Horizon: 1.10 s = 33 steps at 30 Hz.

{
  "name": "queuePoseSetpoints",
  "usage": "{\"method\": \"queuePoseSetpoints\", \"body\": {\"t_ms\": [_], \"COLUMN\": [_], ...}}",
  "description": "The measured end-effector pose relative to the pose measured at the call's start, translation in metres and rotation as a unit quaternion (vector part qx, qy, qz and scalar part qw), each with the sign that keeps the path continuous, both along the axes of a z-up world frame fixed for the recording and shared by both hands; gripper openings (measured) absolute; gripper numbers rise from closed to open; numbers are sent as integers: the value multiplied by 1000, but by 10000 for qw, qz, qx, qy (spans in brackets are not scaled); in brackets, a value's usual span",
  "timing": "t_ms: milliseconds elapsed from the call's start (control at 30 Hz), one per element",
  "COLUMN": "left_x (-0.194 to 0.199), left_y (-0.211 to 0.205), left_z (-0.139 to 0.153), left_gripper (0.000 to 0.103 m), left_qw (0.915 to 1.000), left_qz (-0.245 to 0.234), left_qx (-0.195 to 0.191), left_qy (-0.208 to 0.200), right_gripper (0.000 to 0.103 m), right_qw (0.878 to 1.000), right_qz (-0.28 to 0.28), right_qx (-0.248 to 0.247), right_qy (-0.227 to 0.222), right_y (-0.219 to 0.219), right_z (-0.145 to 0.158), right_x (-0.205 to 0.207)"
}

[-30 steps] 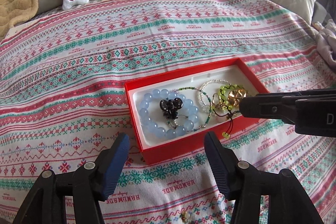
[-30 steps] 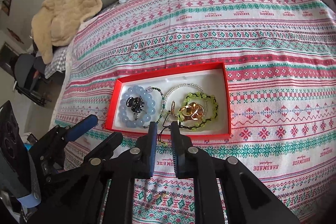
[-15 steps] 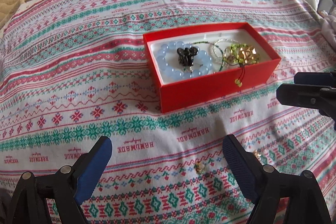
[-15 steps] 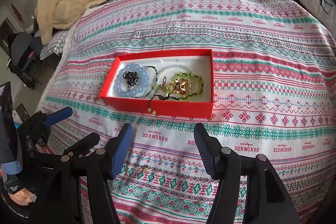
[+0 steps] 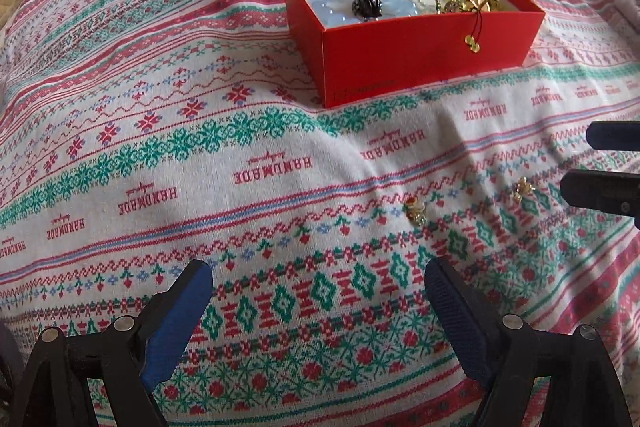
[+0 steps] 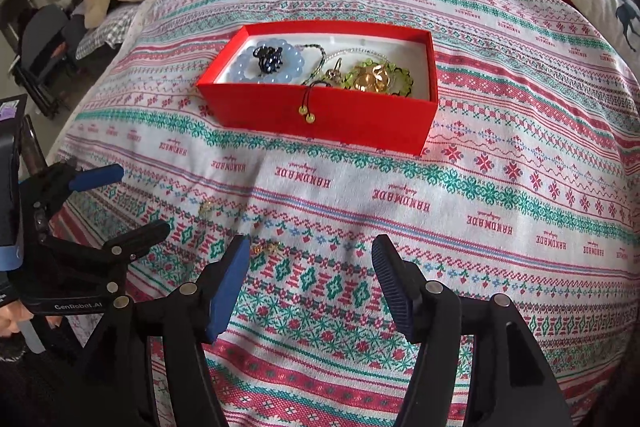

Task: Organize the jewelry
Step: 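Withdraw both tools toward the remaining gold earrings, then grasp a gold earring with the left tool while the right tool grasps another earring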

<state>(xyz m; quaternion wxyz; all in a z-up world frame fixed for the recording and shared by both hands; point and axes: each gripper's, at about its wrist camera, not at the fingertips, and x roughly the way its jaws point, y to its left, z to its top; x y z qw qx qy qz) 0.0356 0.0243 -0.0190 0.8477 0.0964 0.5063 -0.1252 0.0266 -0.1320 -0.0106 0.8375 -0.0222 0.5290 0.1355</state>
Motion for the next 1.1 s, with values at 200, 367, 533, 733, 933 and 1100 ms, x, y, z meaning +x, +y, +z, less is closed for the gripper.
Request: {"method": "queuePoseSetpoints", "body": {"t_ms": [200, 367, 533, 733, 933, 1100], "left_x": [-7, -11, -7, 1, 5, 7], "left_y": [-3, -13, -22, -33, -40, -47], "left_z": [-7, -3, -1, -5, -13, -16], "left_gripper": [90, 88, 55, 31, 23, 18], "left_qw": [9999, 9990, 9965, 9937, 9947, 9957], "left_qz": [-152, -370, -538, -673, -671, -670], "left_qx": [-11, -174, -628, -901, -775, -634], "left_qy": [41, -175, -132, -5, 28, -66], "right_gripper": [66, 66, 66, 67, 67, 67], "right_qw": [9997, 9992, 9996, 9993, 9992, 9992], "right_qz": [87, 194, 134, 184, 197, 180], "right_qx": [-180, -349, -248, -305, -320, -331], "right_qy": [170, 74, 100, 88, 95, 108], "right_y": [0, 3, -3, -9, -8, -6], "right_z": [-22, -24, -23, -22, -22, -23], "right_x": [-14, -22, -20, -25, -27, -27]}}
